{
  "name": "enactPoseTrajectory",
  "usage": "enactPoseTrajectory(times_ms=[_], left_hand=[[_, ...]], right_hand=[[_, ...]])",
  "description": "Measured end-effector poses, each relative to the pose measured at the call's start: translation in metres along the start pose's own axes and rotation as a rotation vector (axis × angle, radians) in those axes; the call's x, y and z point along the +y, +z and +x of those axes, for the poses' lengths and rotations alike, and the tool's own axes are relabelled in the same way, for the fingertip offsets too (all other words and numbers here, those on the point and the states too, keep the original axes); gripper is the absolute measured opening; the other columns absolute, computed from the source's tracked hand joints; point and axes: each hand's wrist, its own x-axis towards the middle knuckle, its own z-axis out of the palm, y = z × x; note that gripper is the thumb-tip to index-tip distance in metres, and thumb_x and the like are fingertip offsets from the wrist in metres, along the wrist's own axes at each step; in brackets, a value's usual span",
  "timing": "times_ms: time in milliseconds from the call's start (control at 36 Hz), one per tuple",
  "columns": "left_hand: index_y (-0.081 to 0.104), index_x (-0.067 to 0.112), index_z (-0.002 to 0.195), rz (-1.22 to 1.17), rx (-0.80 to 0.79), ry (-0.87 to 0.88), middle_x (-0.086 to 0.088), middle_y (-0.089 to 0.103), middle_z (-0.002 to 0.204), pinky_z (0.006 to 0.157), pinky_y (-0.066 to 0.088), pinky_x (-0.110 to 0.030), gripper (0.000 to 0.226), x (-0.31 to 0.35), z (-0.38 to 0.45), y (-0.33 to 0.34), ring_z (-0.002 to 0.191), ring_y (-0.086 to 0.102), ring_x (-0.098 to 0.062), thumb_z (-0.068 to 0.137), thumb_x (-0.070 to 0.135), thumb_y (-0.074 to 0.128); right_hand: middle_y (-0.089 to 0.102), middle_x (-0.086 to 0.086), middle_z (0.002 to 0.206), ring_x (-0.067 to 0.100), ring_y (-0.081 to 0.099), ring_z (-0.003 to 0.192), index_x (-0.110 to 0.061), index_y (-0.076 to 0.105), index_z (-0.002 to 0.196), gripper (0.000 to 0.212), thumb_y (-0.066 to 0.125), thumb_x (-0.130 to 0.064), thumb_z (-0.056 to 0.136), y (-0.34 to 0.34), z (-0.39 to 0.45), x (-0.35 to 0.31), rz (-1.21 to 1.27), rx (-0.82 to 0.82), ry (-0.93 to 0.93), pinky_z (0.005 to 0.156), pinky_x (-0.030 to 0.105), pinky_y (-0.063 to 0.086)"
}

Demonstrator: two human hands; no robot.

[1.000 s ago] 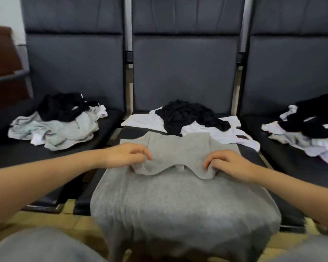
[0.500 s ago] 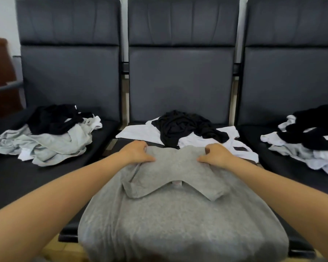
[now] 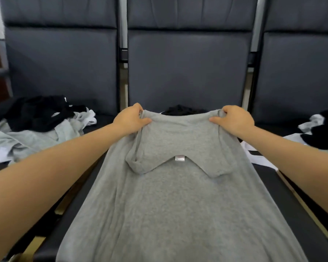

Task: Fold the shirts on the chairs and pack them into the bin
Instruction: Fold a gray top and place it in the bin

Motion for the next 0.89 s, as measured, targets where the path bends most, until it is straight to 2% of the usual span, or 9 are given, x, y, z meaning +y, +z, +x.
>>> enactPoseTrajectory(times_ms=[139,250,333,389,472,611,722,806,889], left_hand=[[0.048,0.009,0.117,0.011,0.053,-0.024,-0.011,0.058,0.109,0.069,0.044,-0.035,0.047,-0.004,0.027,0.021,0.091,0.057,-0.026,0.091,0.047,0.058],[0.04,0.014,0.137,0.066,-0.031,-0.071,-0.015,0.042,0.134,0.094,0.041,-0.039,0.066,-0.008,0.034,0.046,0.122,0.044,-0.033,0.088,0.054,0.059],[0.027,0.019,0.148,0.101,-0.107,-0.142,-0.017,0.032,0.144,0.105,0.034,-0.044,0.078,-0.013,0.031,0.058,0.132,0.034,-0.037,0.088,0.061,0.053],[0.02,0.02,0.152,0.072,-0.129,-0.172,-0.019,0.029,0.148,0.109,0.031,-0.045,0.081,-0.016,0.028,0.061,0.135,0.032,-0.038,0.089,0.063,0.049],[0.015,0.021,0.154,0.016,-0.087,-0.185,-0.016,0.023,0.152,0.11,0.028,-0.046,0.081,-0.014,0.017,0.054,0.139,0.025,-0.035,0.091,0.062,0.045],[0.02,0.022,0.152,-0.134,-0.052,-0.133,-0.012,0.022,0.153,0.112,0.028,-0.045,0.072,0.0,-0.016,0.029,0.141,0.021,-0.031,0.094,0.056,0.046],[0.038,0.02,0.144,-0.213,-0.03,0.005,-0.01,0.037,0.145,0.105,0.033,-0.035,0.059,0.022,-0.068,0.008,0.133,0.038,-0.025,0.095,0.049,0.051],[0.056,0.019,0.126,-0.162,-0.043,0.196,-0.002,0.055,0.122,0.099,0.04,-0.031,0.04,0.039,-0.115,-0.003,0.115,0.052,-0.016,0.094,0.043,0.055],[0.065,0.024,0.098,-0.098,-0.176,0.369,0.006,0.062,0.098,0.084,0.045,-0.028,0.023,0.051,-0.167,-0.014,0.092,0.058,-0.011,0.09,0.044,0.058]], right_hand=[[0.053,0.0,0.077,0.023,0.053,0.077,-0.014,0.051,0.082,0.035,0.061,-0.047,0.09,0.014,0.03,0.002,-0.045,0.035,0.033,0.059,0.033,0.033],[0.059,0.011,0.108,0.03,0.056,0.096,-0.011,0.053,0.113,0.048,0.065,-0.049,0.087,0.038,0.041,0.011,-0.053,-0.099,0.116,0.069,0.034,0.041],[0.048,0.019,0.133,0.036,0.049,0.119,-0.009,0.042,0.134,0.071,0.069,-0.05,0.083,0.051,0.039,0.018,0.048,-0.194,0.19,0.088,0.039,0.044],[0.041,0.02,0.14,0.038,0.045,0.125,-0.009,0.036,0.142,0.078,0.07,-0.048,0.084,0.053,0.035,0.02,0.105,-0.167,0.223,0.098,0.042,0.043],[0.04,0.018,0.14,0.037,0.044,0.125,-0.012,0.031,0.146,0.075,0.066,-0.043,0.087,0.043,0.023,0.018,0.076,-0.058,0.188,0.097,0.045,0.044],[0.045,0.015,0.136,0.032,0.045,0.124,-0.014,0.039,0.142,0.064,0.065,-0.039,0.089,0.013,-0.006,0.008,0.102,0.025,0.092,0.091,0.039,0.044],[0.055,0.009,0.124,0.024,0.054,0.11,-0.016,0.051,0.133,0.049,0.066,-0.032,0.089,-0.01,-0.049,-0.005,0.235,0.036,0.017,0.082,0.028,0.039],[0.063,0.003,0.101,0.014,0.057,0.085,-0.012,0.065,0.111,0.029,0.069,-0.029,0.088,-0.027,-0.093,-0.022,0.505,-0.092,0.061,0.069,0.025,0.043],[0.062,-0.001,0.075,0.008,0.052,0.062,-0.013,0.067,0.085,0.017,0.069,-0.03,0.088,-0.044,-0.145,-0.04,0.655,-0.318,0.028,0.054,0.02,0.043]])
